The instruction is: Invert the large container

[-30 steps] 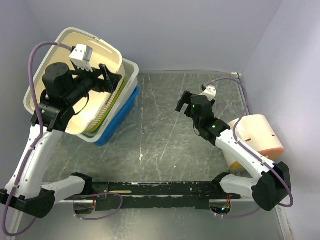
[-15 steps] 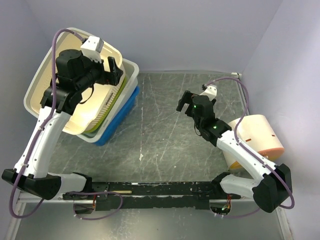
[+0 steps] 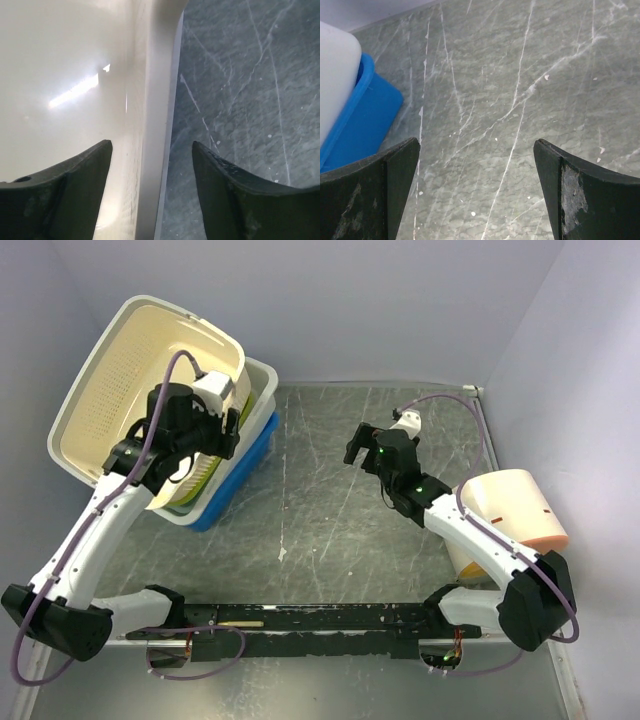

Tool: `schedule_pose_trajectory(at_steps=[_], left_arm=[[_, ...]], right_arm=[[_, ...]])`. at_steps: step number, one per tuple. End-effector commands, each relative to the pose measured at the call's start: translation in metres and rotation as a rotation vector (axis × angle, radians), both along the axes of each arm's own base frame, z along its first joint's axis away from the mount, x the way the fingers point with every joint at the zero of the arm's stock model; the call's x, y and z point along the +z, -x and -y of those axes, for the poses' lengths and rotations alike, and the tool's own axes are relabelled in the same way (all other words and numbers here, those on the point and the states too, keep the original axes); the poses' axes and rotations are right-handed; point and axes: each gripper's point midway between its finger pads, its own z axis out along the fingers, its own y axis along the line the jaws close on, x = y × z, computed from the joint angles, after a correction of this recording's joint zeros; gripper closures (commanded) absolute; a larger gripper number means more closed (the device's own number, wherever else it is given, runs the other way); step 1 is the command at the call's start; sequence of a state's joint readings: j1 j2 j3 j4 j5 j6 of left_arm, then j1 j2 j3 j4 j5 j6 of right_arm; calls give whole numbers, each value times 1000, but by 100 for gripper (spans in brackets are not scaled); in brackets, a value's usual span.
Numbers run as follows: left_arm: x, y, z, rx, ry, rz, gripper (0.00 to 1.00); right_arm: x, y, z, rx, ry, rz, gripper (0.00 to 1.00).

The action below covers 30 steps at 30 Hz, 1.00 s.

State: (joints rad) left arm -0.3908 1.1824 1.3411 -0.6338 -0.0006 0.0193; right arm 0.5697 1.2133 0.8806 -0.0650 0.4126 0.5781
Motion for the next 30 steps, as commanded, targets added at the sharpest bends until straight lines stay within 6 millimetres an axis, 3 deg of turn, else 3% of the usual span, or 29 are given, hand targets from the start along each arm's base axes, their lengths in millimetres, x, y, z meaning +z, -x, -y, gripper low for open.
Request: schedule_pose_trajectory(at_steps=[1, 4, 8, 12, 19, 23, 27, 30], left_arm=[[-4, -5, -5, 32, -27, 18, 33], [1, -8, -7, 57, -27, 24, 59], [26, -10, -10, 89, -19, 38, 91], [88, -7, 0, 32, 35, 119, 93], [218, 2, 23, -103, 158, 342, 93], [279, 16, 49, -249, 304, 496, 93], [312, 22, 80, -405, 451, 561, 94], [329, 32, 111, -586, 580, 554, 93]], right_arm=[[14, -4, -15, 44, -53, 24, 1], [13, -1, -12, 39, -48, 21, 2], [17, 2, -5, 21, -43, 37, 2], [19, 4, -1, 10, -41, 44, 2], [15, 2, -5, 11, -54, 20, 3], [19, 5, 1, -3, -43, 27, 3], [40, 9, 22, -56, 24, 86, 3], [67, 14, 48, -146, 83, 141, 3]])
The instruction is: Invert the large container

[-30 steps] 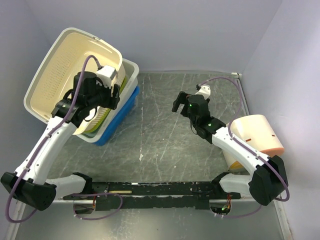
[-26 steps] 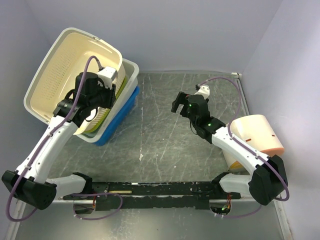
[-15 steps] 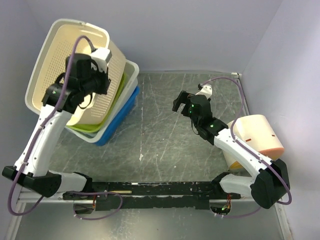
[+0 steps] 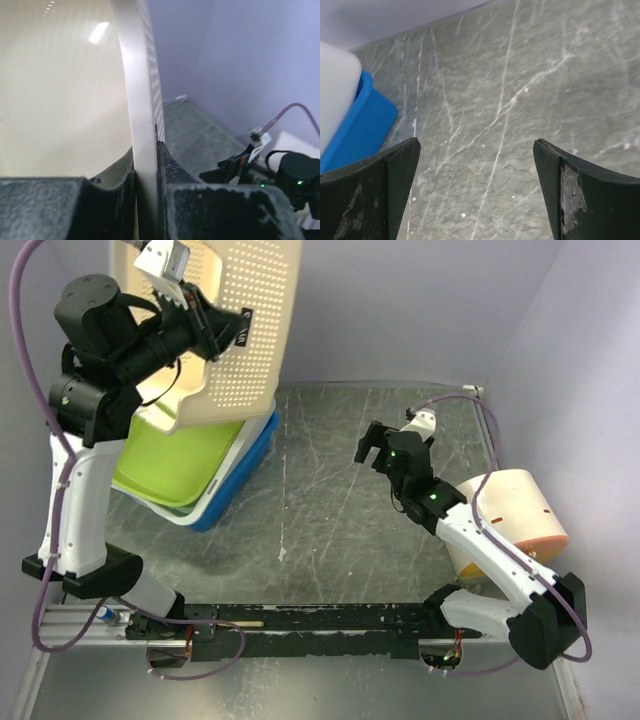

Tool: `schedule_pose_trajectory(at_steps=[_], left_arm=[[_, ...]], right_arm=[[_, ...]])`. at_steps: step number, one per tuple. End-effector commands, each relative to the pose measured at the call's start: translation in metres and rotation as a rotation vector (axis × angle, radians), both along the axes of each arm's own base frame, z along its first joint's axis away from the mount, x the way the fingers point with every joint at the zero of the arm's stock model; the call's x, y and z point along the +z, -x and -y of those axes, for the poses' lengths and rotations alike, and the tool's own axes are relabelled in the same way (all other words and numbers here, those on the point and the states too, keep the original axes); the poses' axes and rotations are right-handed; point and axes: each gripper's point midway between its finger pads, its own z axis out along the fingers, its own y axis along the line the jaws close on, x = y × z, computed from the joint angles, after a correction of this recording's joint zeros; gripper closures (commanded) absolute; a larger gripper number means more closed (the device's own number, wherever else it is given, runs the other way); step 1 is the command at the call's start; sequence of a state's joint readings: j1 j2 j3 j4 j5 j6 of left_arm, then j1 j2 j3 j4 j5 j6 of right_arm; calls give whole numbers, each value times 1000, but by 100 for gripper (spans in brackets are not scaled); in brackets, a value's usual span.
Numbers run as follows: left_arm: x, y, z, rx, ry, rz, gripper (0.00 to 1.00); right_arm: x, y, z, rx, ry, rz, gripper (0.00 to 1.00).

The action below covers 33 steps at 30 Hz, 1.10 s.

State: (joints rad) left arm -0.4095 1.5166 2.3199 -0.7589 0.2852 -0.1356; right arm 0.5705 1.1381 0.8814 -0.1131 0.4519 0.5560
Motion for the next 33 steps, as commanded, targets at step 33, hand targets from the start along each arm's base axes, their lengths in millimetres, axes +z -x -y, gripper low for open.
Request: schedule_pose_trajectory(at_steps=[33], left_arm=[[-100, 20, 217, -991, 644, -588, 93]], right_arm=[[230, 74, 109, -228, 108, 380, 6]])
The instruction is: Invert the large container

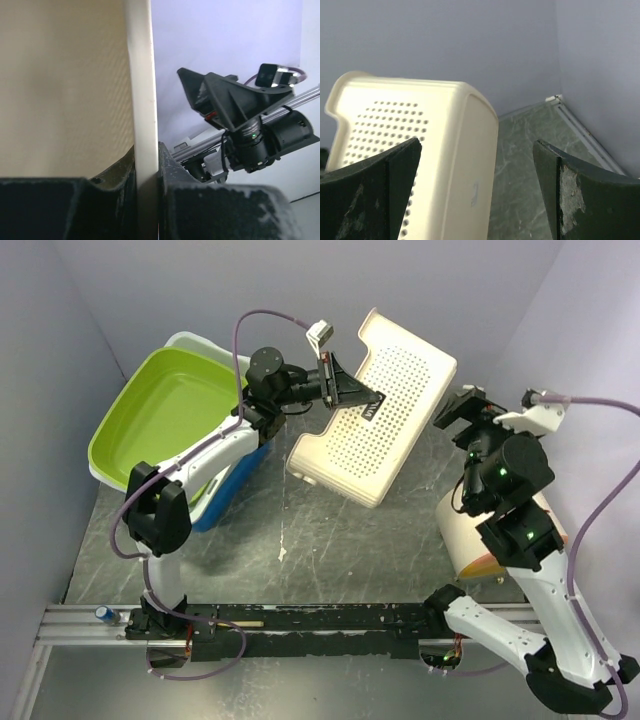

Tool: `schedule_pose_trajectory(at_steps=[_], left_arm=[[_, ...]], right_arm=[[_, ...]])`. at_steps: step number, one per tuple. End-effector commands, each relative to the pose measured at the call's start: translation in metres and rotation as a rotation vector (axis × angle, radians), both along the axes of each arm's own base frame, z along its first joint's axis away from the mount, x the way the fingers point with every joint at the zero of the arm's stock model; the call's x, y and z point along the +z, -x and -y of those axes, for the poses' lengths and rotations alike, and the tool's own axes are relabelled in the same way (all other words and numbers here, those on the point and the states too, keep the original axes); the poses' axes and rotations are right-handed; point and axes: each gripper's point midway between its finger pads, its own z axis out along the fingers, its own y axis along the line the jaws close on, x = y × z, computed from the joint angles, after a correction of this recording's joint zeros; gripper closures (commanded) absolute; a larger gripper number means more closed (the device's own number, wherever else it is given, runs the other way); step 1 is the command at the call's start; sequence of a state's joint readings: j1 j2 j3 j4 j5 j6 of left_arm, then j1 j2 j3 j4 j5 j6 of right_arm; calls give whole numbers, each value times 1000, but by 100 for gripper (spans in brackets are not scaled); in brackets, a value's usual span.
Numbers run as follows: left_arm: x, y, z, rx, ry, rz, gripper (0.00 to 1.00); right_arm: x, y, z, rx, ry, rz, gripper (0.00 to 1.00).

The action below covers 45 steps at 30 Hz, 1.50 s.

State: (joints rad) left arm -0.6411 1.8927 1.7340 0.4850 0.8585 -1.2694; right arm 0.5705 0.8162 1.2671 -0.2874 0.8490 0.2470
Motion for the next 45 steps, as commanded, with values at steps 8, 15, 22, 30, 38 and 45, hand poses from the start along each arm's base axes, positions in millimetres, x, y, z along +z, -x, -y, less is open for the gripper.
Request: schedule_pose_trajectory(at_steps=[8, 15, 22, 30, 38, 45], left_arm=[[-50, -50, -8, -42, 38, -64, 93], [-112, -72, 2, -1, -39, -185, 93], [-152, -85, 4, 63, -192, -197, 50], [-131, -106, -6, 206, -404, 24, 0], [-115, -124, -33, 352, -575, 243, 1], [-63, -95, -74, 475, -676, 417, 1]], right_arm=[[-52, -73, -74, 415, 38, -404, 7], [-93, -109, -38, 476, -267, -457, 6], [-123, -115, -29, 521, -450, -483, 5], [-140, -108, -41, 584, -495, -498, 4], [-167, -97, -48, 609, -530, -534, 3], [-177, -93, -51, 628, -540, -555, 2]])
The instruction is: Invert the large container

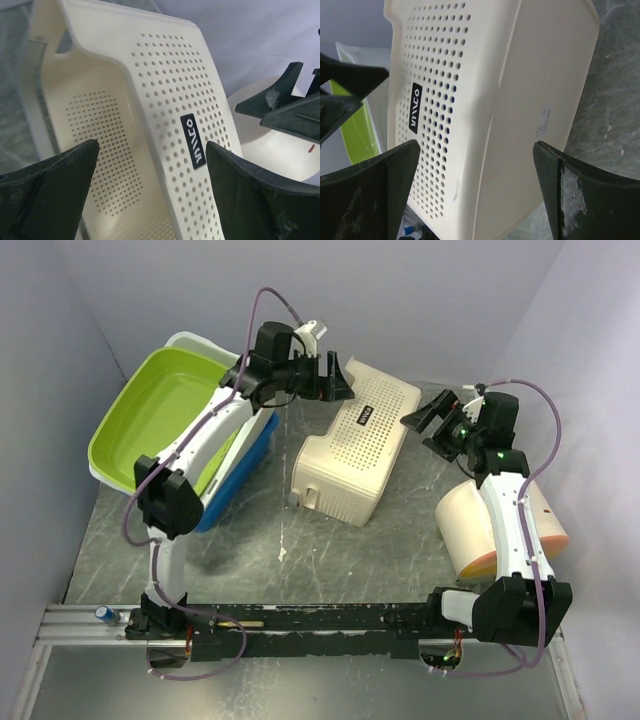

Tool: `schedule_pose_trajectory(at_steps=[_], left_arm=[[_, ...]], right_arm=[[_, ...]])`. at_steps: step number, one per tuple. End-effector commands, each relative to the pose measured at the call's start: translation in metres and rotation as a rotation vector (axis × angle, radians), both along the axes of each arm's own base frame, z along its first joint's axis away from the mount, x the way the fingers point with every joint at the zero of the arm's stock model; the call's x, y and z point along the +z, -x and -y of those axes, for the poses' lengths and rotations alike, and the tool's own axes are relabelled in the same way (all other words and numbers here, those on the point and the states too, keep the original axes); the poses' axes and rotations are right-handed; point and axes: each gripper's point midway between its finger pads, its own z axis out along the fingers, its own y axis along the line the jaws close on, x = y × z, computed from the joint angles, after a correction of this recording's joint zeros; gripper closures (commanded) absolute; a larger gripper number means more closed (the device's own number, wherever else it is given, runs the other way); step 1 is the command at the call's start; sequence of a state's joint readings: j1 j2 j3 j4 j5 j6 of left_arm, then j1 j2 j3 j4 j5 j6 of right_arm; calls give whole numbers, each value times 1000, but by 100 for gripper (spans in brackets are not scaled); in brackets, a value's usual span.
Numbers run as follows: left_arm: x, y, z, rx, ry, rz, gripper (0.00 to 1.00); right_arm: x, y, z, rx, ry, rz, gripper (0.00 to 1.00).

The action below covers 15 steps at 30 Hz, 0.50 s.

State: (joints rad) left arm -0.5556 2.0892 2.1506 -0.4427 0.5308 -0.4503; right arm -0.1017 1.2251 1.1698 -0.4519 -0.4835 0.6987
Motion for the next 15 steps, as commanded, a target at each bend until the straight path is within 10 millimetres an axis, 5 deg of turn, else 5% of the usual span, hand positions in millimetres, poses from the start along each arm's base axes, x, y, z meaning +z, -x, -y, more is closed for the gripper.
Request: schedule_pose_trajectory(at_steps=[1, 7, 9, 15], left_arm=[[55, 36, -43, 78, -126, 197, 0], [29, 85, -83, 183, -238, 175, 3], [2, 102, -84, 164, -218, 117, 4], [-20, 120, -78, 157, -152, 59, 14]], right_arm=[[8, 4, -5, 37, -19, 39, 2], [-2, 7, -11, 68, -48, 34, 1], [-7, 5, -15, 84, -70, 41, 1], [-1, 0, -36, 189, -217, 79, 2]])
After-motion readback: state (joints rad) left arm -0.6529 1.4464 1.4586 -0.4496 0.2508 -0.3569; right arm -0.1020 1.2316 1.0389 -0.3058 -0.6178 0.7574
